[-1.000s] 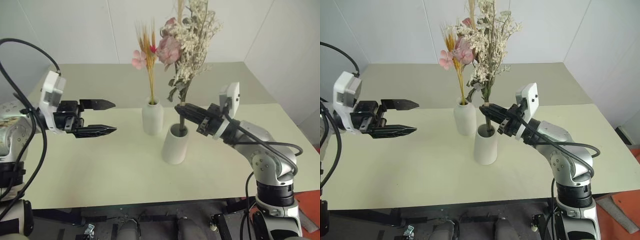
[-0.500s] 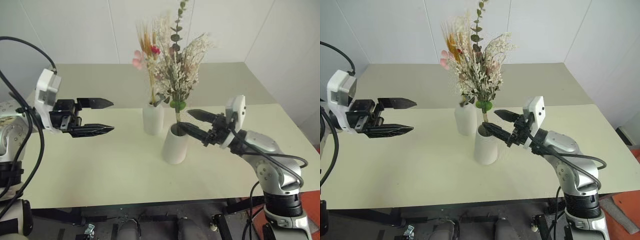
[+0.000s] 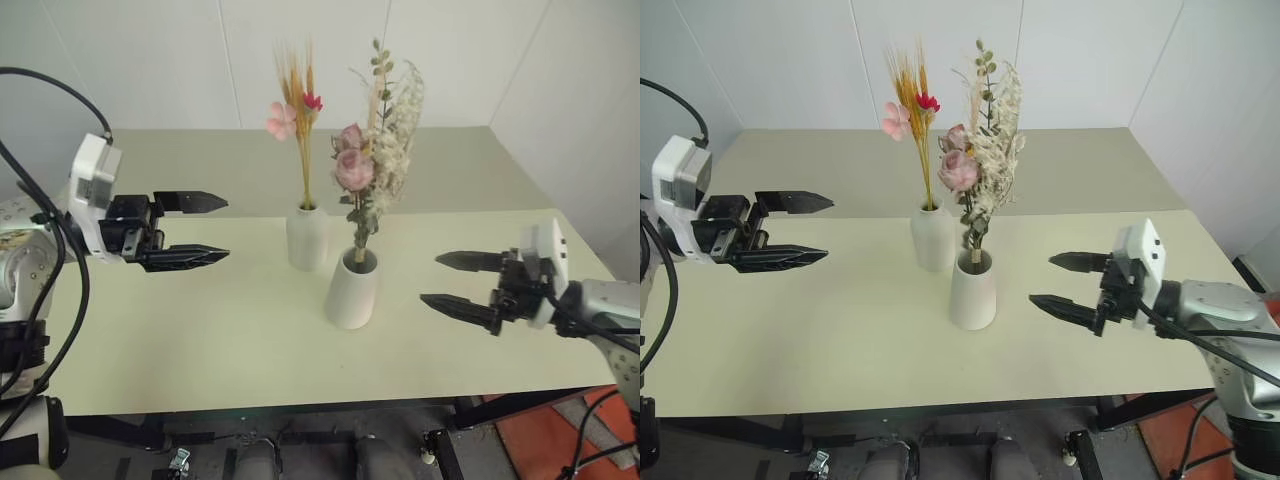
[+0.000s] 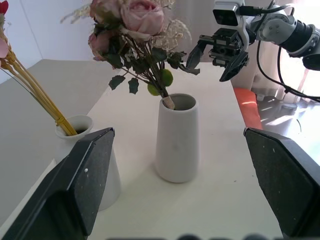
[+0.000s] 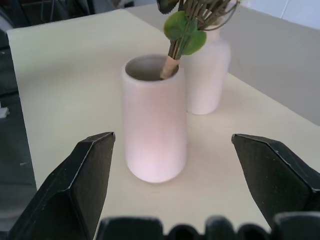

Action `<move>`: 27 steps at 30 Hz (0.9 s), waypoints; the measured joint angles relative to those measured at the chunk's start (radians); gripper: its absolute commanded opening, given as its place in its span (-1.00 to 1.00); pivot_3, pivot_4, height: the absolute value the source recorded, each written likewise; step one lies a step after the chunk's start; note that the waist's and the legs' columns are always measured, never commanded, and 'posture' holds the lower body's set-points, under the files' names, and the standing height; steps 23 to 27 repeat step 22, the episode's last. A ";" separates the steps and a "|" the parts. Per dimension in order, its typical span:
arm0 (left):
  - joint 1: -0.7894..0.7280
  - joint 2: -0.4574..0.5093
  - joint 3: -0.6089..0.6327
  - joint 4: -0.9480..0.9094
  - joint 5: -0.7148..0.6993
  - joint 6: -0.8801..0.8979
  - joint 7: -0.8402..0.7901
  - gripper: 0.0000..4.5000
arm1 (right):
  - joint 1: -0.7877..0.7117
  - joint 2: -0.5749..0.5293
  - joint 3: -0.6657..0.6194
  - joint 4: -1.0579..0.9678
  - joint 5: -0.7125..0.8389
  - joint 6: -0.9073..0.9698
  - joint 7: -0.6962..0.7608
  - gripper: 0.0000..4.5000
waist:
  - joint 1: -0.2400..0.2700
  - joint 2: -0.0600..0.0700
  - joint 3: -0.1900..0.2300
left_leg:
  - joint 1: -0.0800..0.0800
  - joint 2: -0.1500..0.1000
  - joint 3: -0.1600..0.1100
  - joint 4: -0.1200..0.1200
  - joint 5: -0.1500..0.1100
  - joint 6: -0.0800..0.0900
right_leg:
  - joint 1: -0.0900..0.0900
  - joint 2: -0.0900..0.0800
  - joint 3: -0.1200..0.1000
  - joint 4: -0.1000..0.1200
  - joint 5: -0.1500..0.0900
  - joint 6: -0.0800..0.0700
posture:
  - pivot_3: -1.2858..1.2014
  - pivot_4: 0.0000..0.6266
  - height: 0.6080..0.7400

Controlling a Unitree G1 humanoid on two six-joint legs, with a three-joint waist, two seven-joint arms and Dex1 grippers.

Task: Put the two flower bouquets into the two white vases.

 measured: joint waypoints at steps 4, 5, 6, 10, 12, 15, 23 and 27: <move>0.035 0.000 0.008 -0.010 -0.002 -0.007 0.009 1.00 | 0.027 -0.078 -0.066 0.079 -0.028 -0.035 0.056 0.98 | 0.000 0.000 0.000 | 0.001 0.000 0.000 0.001 0.000 0.000 | 0.001 0.000 0.000 0.000 0.000 0.000 | 0.03 -0.52 1.00; 0.043 0.000 0.012 -0.013 -0.003 -0.007 0.011 1.00 | 0.028 -0.090 -0.079 0.096 -0.036 -0.041 0.062 0.98 | 0.000 0.000 0.000 | 0.001 0.000 0.000 0.001 0.000 0.000 | 0.001 0.000 0.000 0.000 0.000 0.000 | 0.03 -0.52 1.00; 0.050 0.000 0.017 -0.019 -0.003 -0.007 0.014 1.00 | 0.028 -0.106 -0.090 0.117 -0.044 -0.052 0.070 0.98 | 0.000 0.000 0.000 | 0.001 0.000 0.000 0.001 0.000 0.000 | 0.001 0.000 0.000 0.000 0.000 0.000 | 0.03 -0.52 1.00; 0.075 0.001 0.037 -0.040 -0.005 -0.007 0.024 1.00 | 0.007 -0.148 -0.114 0.195 -0.061 -0.075 0.101 0.98 | -0.002 0.000 0.000 | 0.001 0.000 0.000 0.001 0.000 0.000 | 0.001 0.000 0.000 0.000 0.000 0.000 | 0.03 -0.52 1.00; 0.079 0.001 0.039 -0.043 -0.006 -0.007 0.029 1.00 | -0.007 -0.161 -0.120 0.218 -0.061 -0.079 0.105 0.98 | -0.001 0.000 0.000 | 0.001 0.000 0.000 0.001 0.000 0.000 | 0.001 0.000 0.000 0.000 0.000 0.000 | 0.03 -0.52 1.00; 0.085 0.001 0.045 -0.049 -0.008 -0.007 0.038 1.00 | -0.021 -0.168 -0.133 0.241 -0.061 -0.088 0.116 0.98 | -0.001 0.000 0.000 | 0.001 0.000 0.000 0.001 0.000 0.000 | 0.001 0.000 0.000 0.000 0.000 0.000 | 0.03 -0.52 1.00; 0.094 0.007 0.049 -0.058 -0.009 -0.006 0.046 1.00 | -0.031 -0.169 -0.136 0.286 -0.068 -0.114 0.139 0.98 | -0.001 0.000 0.000 | 0.001 0.000 0.000 0.001 0.000 0.000 | 0.001 0.000 0.000 0.000 0.000 0.000 | 0.03 -0.52 1.00; 0.094 0.007 0.049 -0.058 -0.009 -0.006 0.046 1.00 | -0.031 -0.169 -0.136 0.286 -0.068 -0.114 0.139 0.98 | -0.001 0.000 0.000 | 0.001 0.000 0.000 0.001 0.000 0.000 | 0.001 0.000 0.000 0.000 0.000 0.000 | 0.03 -0.52 1.00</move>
